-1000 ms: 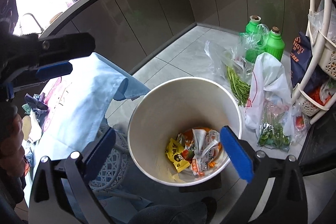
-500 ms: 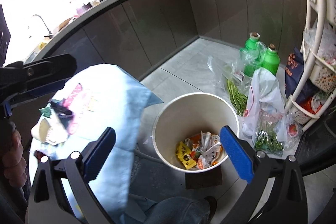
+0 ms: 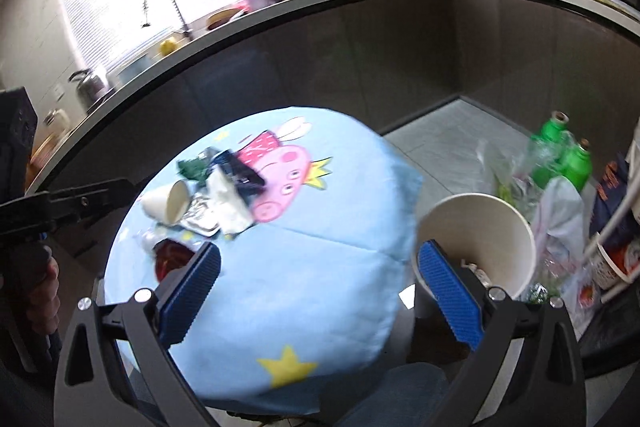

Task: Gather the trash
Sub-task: 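Grasp the red sauce packet with the right tool while the left tool grasps the clear plastic bag, then carry the red packet with the right tool while the left tool carries the plastic bag over the bucket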

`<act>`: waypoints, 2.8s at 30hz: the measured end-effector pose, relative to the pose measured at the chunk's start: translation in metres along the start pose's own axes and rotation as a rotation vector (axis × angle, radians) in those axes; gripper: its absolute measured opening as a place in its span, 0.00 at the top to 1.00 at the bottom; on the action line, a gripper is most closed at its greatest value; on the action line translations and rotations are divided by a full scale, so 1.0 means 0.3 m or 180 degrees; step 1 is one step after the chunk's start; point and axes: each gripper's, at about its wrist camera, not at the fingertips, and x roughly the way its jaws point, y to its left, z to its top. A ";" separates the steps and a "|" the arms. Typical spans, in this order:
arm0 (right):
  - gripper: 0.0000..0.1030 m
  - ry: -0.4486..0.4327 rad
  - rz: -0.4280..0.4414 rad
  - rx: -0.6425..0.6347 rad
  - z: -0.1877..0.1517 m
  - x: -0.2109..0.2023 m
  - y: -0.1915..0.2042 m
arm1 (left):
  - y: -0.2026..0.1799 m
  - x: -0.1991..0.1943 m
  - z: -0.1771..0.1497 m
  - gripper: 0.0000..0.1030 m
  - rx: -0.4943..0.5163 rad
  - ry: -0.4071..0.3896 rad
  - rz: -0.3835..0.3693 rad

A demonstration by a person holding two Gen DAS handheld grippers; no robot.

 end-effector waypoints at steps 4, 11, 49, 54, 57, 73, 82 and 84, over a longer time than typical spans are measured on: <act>0.03 0.0167 0.0164 -0.0253 -0.007 0.058 0.133 | 0.190 -0.061 -0.079 0.08 -0.0268 0.0019 0.0244; 0.03 0.0558 0.0484 -0.0414 -0.041 0.190 0.360 | 0.430 -0.114 -0.185 0.08 -0.0659 0.0050 0.0467; 0.94 0.0773 0.0425 -0.0750 -0.062 0.369 0.403 | 0.553 0.259 -0.124 0.65 -0.0471 0.0412 0.0211; 0.94 0.0758 0.0454 -0.0723 -0.064 0.365 0.405 | 0.554 0.258 -0.129 0.77 -0.0505 0.0432 0.0194; 0.94 0.0762 0.0464 -0.0699 -0.069 0.362 0.405 | 0.555 0.249 -0.132 0.88 -0.0519 0.0461 0.0178; 0.94 0.0314 0.0302 -0.0316 0.015 0.215 0.283 | 0.274 0.022 0.017 0.90 -0.0110 -0.0037 -0.0256; 0.94 0.0025 0.0032 -0.0043 0.057 0.106 0.134 | 0.040 0.027 0.101 0.90 0.0271 -0.0097 -0.0595; 0.94 -0.0040 -0.0042 0.0034 0.061 0.079 0.090 | -0.011 0.040 0.110 0.90 0.0346 -0.0083 -0.0662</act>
